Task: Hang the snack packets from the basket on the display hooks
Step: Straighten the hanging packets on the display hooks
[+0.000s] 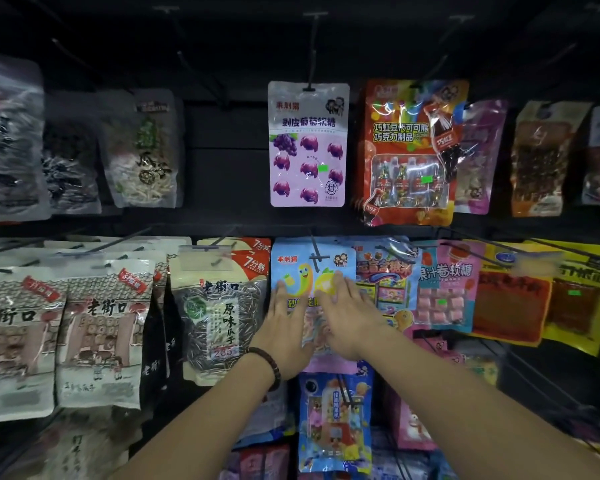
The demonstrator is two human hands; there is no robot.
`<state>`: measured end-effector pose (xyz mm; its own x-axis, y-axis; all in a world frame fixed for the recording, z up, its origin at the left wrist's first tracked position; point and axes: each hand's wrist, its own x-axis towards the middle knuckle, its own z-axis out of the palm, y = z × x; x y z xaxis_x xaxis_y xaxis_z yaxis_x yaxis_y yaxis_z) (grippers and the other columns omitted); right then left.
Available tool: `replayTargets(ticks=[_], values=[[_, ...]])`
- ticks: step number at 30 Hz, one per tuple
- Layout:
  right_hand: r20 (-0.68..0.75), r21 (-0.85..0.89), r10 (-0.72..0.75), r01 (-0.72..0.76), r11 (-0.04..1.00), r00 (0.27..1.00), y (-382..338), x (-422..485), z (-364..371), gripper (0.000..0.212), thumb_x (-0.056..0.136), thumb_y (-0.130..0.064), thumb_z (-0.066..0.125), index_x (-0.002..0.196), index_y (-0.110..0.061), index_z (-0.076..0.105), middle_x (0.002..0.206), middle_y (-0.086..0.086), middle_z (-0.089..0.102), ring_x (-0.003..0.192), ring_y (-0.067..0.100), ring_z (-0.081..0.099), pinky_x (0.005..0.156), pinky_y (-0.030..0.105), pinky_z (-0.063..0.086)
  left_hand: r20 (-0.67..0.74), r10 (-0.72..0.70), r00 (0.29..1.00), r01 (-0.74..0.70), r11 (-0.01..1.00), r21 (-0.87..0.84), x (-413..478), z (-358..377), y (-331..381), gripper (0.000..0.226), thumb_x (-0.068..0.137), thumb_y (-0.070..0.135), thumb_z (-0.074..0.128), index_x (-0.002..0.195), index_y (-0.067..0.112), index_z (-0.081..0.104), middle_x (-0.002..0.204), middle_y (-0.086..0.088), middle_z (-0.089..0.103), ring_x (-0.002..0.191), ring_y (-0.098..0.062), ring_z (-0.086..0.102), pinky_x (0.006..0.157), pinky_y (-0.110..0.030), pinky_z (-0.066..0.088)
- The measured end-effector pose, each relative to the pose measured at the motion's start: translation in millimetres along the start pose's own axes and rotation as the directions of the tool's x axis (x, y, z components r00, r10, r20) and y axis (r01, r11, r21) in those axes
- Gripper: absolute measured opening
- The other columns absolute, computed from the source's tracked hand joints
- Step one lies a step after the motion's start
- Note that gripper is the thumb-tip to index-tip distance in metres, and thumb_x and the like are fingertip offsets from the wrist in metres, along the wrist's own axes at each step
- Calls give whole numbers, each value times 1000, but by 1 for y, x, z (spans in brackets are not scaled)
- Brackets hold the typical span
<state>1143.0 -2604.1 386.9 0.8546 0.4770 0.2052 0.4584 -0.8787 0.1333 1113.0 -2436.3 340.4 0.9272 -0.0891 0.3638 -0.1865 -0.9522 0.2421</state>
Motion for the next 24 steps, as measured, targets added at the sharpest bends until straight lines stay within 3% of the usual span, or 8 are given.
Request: replayTargets(ticks=[4,6,8,10,12,14,17,24], values=[[-7,-26,-44,44,999,999,-20,-16,-15,91,97,-41,66,166,-19,11,173,25,-10,162,44,-5,129,62,15,-86,57,995,-60,998,-35,-30,-23,1,79,95,33,62,162,34,21,172,-5,9,156,-31,25,114,-47,46],[-39,-35,-78,77,996,996,-32,-23,-21,85,96,-38,66,163,-16,19,172,25,3,160,44,7,125,61,26,-197,107,975,-99,994,50,-49,-37,-5,59,93,33,62,149,30,43,152,-1,38,138,-26,45,107,-41,50],[-99,-33,-121,118,992,988,-46,-28,-25,75,94,-34,67,157,-14,30,166,22,19,154,42,20,119,57,36,-298,128,946,-77,981,176,-66,-49,-14,43,90,34,61,132,28,55,129,3,48,118,-23,52,96,-38,52],[-151,-34,-165,161,986,975,-61,-30,-25,74,94,-31,66,156,-14,31,164,21,23,152,42,23,118,55,37,-381,91,920,15,964,266,-81,-56,-27,43,86,37,64,127,25,57,127,-2,50,116,-27,51,96,-39,50],[-207,-45,-207,202,978,956,-78,-29,-22,80,93,-28,64,160,-14,23,165,21,19,154,42,18,122,55,33,-415,-15,910,149,945,292,-91,-57,-43,70,81,40,70,144,20,49,145,-14,45,131,-37,45,107,-46,47],[-258,-49,-242,238,970,935,-95,-24,-17,89,92,-28,64,164,-16,13,169,20,8,159,42,8,128,56,25,-367,-131,921,251,919,304,-96,-57,-60,102,81,43,73,165,23,19,165,-23,21,151,-44,25,121,-52,33],[-292,-58,-262,257,965,920,-115,-12,-7,98,90,-30,67,166,-21,5,173,18,-11,161,41,-10,131,58,10,-289,-187,939,278,906,318,-92,-52,-82,120,84,51,70,163,31,-17,172,-20,-10,160,-43,-2,127,-54,22],[-180,12,-160,164,986,971,-145,27,12,109,91,-37,66,167,-22,-11,166,23,-38,158,42,-28,130,62,2,-204,-177,963,237,914,328,-66,-41,-119,131,81,69,68,158,32,-31,164,-14,-42,156,-37,-27,129,-55,8]])
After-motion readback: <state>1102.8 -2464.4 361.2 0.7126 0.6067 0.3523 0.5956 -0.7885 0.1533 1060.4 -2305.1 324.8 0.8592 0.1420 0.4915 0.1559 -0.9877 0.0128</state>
